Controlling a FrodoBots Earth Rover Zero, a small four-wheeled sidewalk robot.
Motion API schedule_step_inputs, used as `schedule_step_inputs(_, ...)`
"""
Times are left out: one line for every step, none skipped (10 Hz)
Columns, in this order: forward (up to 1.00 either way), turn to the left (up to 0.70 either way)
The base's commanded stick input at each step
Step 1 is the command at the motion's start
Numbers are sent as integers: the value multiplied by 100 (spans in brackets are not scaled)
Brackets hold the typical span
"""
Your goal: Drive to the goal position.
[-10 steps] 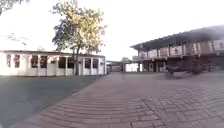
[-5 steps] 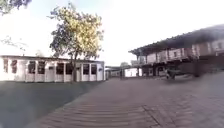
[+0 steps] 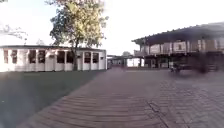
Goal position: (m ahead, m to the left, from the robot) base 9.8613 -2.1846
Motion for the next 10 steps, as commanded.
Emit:
schedule_step_inputs(70, 0)
schedule_step_inputs(70, 0)
schedule_step_inputs(70, 0)
schedule_step_inputs(70, 0)
schedule_step_inputs(70, 0)
schedule_step_inputs(70, 0)
schedule_step_inputs(70, 0)
schedule_step_inputs(70, 0)
schedule_step_inputs(70, 0)
schedule_step_inputs(70, 0)
